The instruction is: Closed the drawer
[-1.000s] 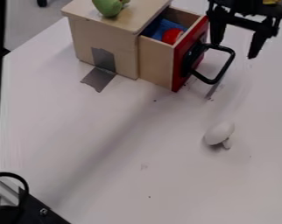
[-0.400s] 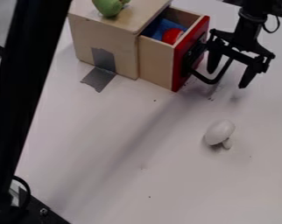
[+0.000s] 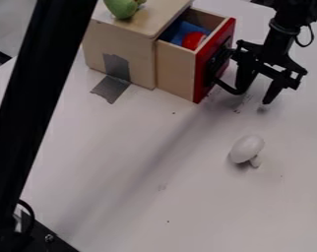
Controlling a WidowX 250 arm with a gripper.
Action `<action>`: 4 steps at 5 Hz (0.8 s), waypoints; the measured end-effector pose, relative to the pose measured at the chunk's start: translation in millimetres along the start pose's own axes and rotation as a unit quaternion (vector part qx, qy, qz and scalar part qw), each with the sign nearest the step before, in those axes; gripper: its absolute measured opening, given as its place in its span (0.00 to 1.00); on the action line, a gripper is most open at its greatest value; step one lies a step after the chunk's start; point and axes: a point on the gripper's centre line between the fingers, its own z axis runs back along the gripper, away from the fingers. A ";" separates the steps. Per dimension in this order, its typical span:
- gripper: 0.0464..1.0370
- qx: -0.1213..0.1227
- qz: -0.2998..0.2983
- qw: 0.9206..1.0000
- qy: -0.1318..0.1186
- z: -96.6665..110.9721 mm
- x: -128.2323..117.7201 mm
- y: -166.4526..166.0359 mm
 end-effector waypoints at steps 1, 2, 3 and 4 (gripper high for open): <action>0.31 0.013 0.002 1.000 -0.002 -3.5 -0.6 3.2; 0.12 0.024 0.012 1.000 -0.003 -4.8 -0.5 9.1; 0.08 0.030 0.019 0.999 0.001 -5.9 -0.6 17.4; 0.08 0.033 0.028 0.999 0.008 -7.8 -2.7 25.6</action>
